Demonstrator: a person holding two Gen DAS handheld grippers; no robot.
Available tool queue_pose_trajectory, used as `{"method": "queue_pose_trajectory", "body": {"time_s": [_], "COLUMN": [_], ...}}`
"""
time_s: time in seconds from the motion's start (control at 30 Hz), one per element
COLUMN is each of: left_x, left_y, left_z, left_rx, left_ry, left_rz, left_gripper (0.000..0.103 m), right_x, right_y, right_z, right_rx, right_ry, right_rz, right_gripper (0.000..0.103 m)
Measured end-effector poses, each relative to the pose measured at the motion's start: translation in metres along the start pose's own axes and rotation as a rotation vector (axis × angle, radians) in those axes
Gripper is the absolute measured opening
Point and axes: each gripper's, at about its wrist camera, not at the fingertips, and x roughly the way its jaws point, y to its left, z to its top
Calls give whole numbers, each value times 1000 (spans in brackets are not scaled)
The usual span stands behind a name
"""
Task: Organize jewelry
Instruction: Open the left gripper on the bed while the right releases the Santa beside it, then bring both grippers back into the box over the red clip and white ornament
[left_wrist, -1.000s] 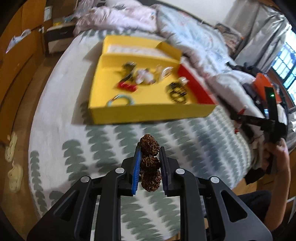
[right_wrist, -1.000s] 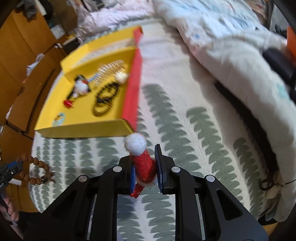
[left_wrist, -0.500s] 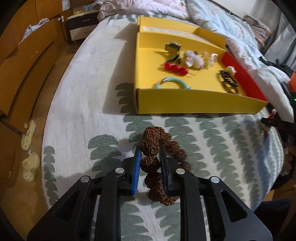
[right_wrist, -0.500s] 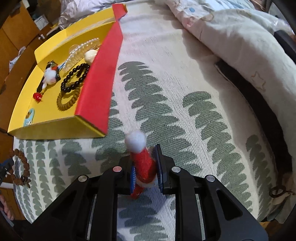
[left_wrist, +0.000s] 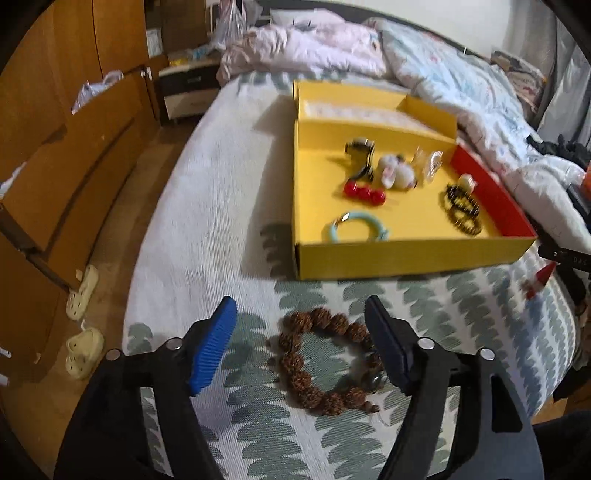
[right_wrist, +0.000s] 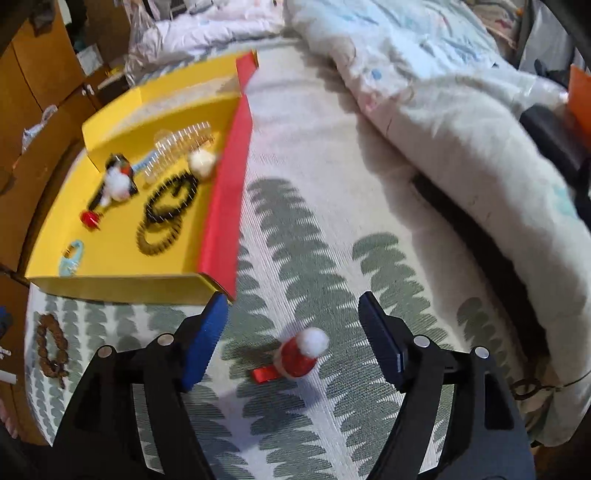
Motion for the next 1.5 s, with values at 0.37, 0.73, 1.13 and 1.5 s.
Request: {"method": "queue_pose_trajectory", "body": {"time_s": [0.37,0.73,1.13,1.5], "left_x": [7,76,132,155], "left_y": [-35,-41,-53,-56], "left_z": [41,77,97,105], "left_rx": [-14,-95,-173,-168], "left_ry": [-53,95,224,250], "left_rz": [-60,-94,-45,-6], "left_gripper": [87,88,88,88], "right_x": [-44,11,63,95], "right_y": [63,104,107,105], "right_z": [29,72,117,127], "right_rx": [-82,-153,-118,-136], "right_ry": [-189,-123,-21,65], "right_rz": [188,204,216,186], "right_gripper": [86,90,90,85]}}
